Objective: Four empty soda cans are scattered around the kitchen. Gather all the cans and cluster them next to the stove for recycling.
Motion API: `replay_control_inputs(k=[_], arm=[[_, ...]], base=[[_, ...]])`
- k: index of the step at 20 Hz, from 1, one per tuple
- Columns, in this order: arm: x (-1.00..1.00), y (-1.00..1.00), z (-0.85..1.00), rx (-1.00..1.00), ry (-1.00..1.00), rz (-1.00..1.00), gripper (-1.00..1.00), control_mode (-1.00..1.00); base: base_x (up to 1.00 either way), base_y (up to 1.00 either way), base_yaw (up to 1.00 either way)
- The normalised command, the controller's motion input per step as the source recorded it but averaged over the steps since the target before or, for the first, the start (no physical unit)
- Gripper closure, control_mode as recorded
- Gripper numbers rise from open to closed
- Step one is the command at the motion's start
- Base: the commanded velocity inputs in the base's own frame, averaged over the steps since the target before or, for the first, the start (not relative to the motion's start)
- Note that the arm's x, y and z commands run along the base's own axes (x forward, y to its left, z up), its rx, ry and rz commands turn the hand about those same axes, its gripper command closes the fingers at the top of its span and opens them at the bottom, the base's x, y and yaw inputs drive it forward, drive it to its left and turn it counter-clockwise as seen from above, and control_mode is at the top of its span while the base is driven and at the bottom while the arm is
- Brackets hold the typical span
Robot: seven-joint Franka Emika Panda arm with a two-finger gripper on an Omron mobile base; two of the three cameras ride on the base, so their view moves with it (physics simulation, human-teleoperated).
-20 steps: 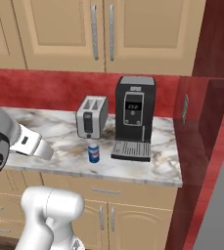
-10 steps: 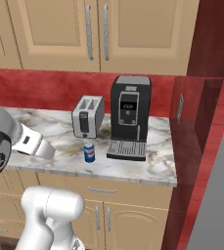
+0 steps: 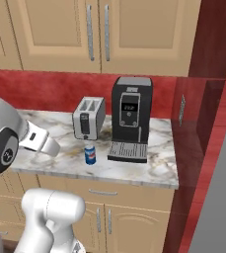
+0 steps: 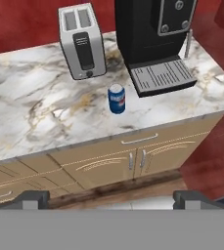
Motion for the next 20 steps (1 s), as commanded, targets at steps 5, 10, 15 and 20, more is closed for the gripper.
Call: replay_control_inputs(k=[5,10,15,20], arm=[[0.25,-0.12,-0.06,0.0,0.0,0.0,-1.0,-1.0],[0.15,-0.24,-0.14,0.0,0.0,0.0,-1.0,-1.0],[0.26,-0.07,-0.18,0.0,0.01,0.0,-1.0,-1.0],[0.41,0.0,-0.22,0.0,0.05,-0.03,-1.0,-1.0]], base=[[0.0,0.0,0.0],[0.0,0.0,0.0],[0.0,0.0,0.0],[0.0,0.0,0.0]])
